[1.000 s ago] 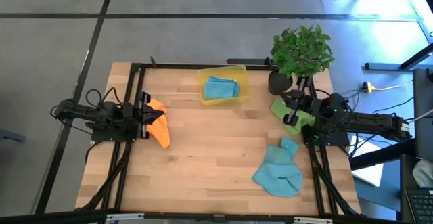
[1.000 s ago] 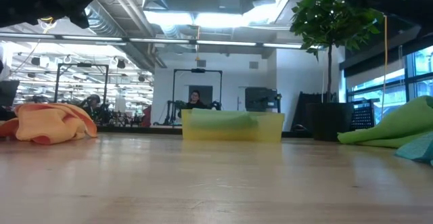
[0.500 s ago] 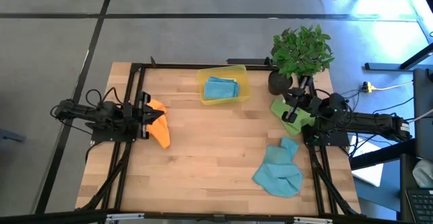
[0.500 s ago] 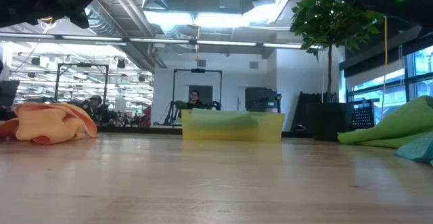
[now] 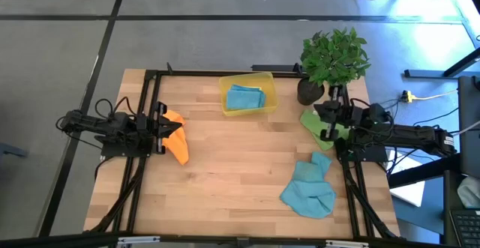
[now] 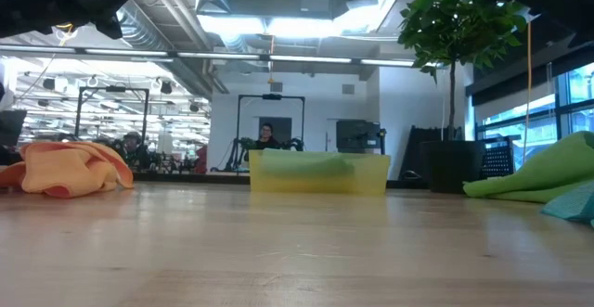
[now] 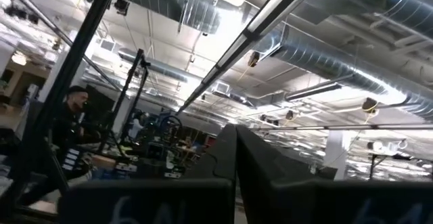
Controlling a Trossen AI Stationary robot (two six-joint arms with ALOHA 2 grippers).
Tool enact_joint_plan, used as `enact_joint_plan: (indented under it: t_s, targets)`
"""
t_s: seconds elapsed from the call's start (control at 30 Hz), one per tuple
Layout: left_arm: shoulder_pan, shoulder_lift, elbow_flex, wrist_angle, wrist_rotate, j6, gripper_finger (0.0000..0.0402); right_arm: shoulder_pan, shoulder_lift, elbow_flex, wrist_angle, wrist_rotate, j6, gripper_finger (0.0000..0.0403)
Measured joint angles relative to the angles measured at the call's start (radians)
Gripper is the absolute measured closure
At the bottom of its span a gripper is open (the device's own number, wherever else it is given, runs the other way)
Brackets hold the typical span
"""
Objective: Fold microfiber towels
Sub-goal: Fold the orange microfiber towel
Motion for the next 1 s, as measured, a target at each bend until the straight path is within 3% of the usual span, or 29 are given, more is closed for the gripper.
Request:
enact_joint_plan:
  t_s: [0.63, 1.0]
  targets:
    - [0.000, 0.000, 0.000, 0.012, 0.003, 0.000, 0.0401, 0.000, 0.000, 0.000, -0.002, -0.001, 0.081, 0.0383]
    - [0.000, 0.001, 0.000, 0.075, 0.028, -0.187, 0.0401, 0.000, 0.000, 0.000, 0.005, 0.000, 0.050, 0.0383]
